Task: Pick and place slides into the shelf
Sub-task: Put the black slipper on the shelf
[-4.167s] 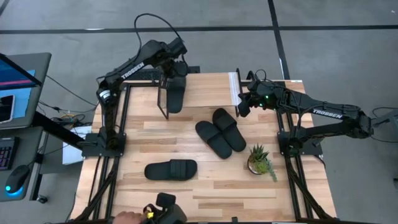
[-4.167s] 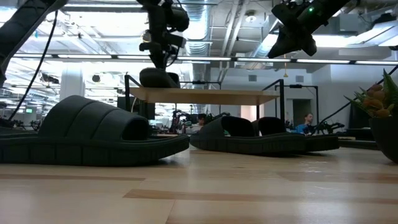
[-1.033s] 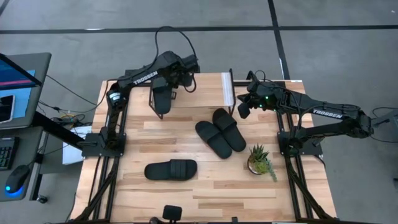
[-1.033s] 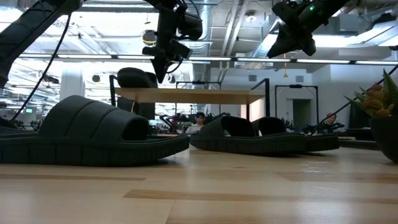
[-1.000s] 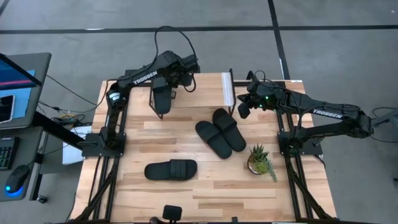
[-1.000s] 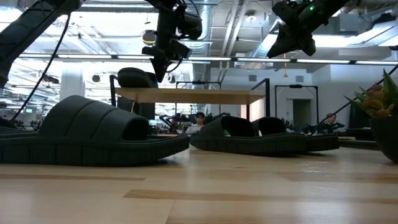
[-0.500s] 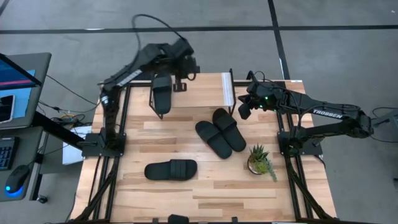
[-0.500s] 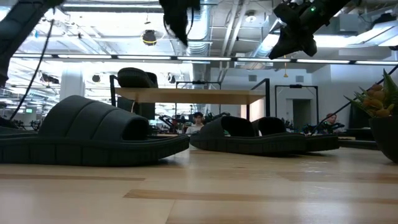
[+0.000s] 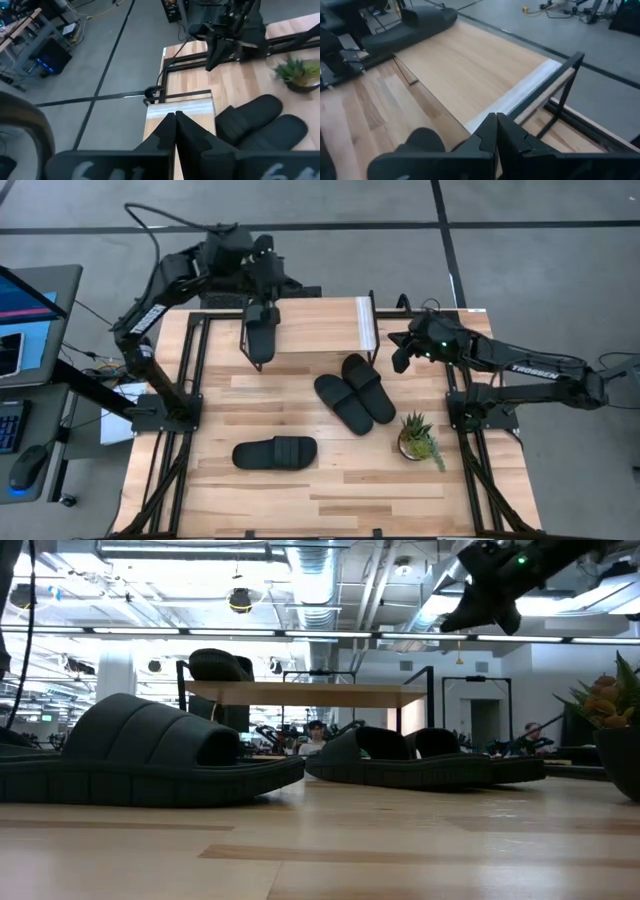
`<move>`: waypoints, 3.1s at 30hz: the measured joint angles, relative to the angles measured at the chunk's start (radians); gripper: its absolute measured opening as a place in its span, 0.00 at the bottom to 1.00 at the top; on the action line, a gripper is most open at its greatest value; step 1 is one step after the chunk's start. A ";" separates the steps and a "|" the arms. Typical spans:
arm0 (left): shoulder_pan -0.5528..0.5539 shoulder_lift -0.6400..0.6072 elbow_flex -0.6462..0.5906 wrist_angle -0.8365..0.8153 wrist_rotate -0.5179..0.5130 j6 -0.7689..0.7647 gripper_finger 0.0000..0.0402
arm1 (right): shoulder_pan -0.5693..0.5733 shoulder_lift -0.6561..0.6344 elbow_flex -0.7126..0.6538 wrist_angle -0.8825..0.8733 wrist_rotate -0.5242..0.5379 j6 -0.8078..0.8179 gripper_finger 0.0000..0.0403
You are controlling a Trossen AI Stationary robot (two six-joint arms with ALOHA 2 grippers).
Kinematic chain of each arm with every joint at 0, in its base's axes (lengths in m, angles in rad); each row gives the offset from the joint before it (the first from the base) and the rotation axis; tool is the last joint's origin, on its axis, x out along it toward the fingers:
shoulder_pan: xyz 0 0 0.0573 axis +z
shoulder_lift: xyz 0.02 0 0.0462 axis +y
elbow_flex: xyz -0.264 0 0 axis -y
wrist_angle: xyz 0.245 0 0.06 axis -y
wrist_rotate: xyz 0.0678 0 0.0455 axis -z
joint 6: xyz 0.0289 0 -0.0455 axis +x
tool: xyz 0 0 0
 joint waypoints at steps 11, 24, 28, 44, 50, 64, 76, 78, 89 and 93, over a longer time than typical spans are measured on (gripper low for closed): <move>-0.070 -0.105 -0.001 -0.068 -0.150 -0.167 0.00 | 0.089 -0.198 -0.135 0.099 -0.004 -0.006 0.00; -0.155 -0.318 -0.002 0.062 -0.274 -0.086 0.00 | 0.207 -0.221 -0.195 0.242 0.006 -0.045 0.00; -0.193 -0.378 -0.109 0.145 -0.270 -0.136 0.00 | 0.207 -0.221 -0.195 0.266 0.007 -0.050 0.00; -0.273 -0.945 -1.293 0.963 -0.343 -0.424 0.00 | 0.248 -0.221 -0.195 0.272 -0.002 -0.019 0.00; -0.274 -1.113 -1.573 1.096 -0.324 -0.530 0.00 | 0.267 -0.221 -0.195 0.176 -0.005 0.057 0.00; -0.273 -1.224 -1.856 1.203 -0.168 -0.606 0.00 | 0.273 -0.041 -0.194 0.102 -0.060 0.191 0.00; -0.273 -1.221 -1.865 1.126 -0.109 -0.622 0.00 | 0.294 0.211 -0.194 0.177 -0.057 0.187 0.00; -0.274 -1.221 -1.865 1.115 -0.089 -0.630 0.00 | 0.308 0.247 -0.187 0.206 -0.057 0.181 0.00; -0.274 -1.221 -1.865 1.097 -0.069 -0.623 0.00 | 0.347 0.454 -0.095 0.226 -0.049 0.113 0.00; -0.274 -1.221 -1.865 1.098 -0.016 -0.617 0.00 | 0.347 0.528 -0.056 0.229 -0.028 0.112 0.01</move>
